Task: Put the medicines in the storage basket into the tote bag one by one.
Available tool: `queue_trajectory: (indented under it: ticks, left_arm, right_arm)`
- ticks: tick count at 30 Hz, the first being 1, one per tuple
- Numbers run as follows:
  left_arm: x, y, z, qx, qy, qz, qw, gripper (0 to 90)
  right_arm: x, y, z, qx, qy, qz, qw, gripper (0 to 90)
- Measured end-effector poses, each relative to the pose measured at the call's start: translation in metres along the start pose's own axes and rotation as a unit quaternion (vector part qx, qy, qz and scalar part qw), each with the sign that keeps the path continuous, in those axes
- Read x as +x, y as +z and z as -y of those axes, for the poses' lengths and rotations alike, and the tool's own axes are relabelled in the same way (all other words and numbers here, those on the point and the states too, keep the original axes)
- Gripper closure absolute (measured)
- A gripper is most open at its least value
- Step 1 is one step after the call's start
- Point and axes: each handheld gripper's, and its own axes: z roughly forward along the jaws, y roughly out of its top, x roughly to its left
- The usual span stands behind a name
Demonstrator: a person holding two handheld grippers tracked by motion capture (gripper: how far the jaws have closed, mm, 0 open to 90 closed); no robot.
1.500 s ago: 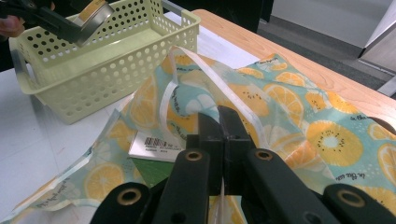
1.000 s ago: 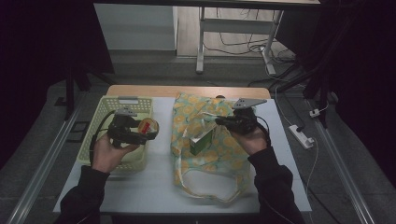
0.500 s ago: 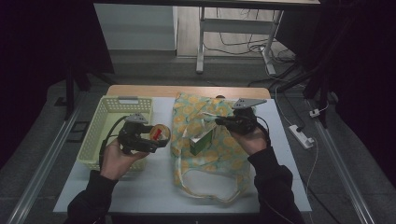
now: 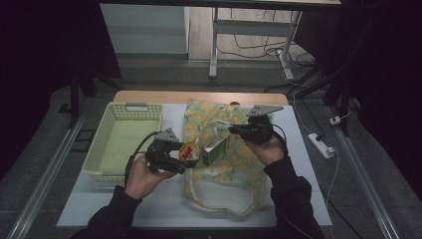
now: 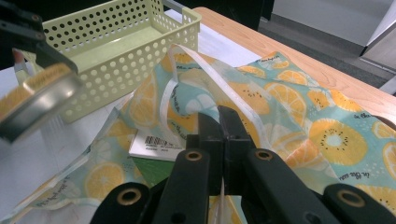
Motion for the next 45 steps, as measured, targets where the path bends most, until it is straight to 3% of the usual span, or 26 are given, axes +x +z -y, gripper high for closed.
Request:
queue_trajectory:
  ticks: [6,14,19,32,45]
  left_arm:
    - [-0.009,0.016,-0.008,0.002,0.012,0.012,0.9998,20.9]
    - [-0.022,0.049,-0.02,0.016,0.036,0.022,0.999,20.9]
    - [-0.026,0.065,-0.024,0.018,0.04,0.024,0.9987,20.8]
    - [-0.025,0.099,-0.026,0.021,0.043,0.017,0.9987,20.8]
    - [-0.025,0.115,-0.03,0.02,0.047,0.002,0.9987,20.8]
  right_arm:
    - [0.0,-0.001,0.0,-0.001,0.0,0.0,1.0,89.5]
    - [0.0,-0.002,0.0,-0.002,-0.001,0.0,1.0,89.4]
    - [0.0,-0.002,0.0,-0.002,0.0,0.0,1.0,89.5]
    - [-0.001,-0.002,0.0,-0.002,0.001,0.001,1.0,89.5]
    - [-0.001,-0.002,0.001,-0.002,0.001,0.002,1.0,89.4]
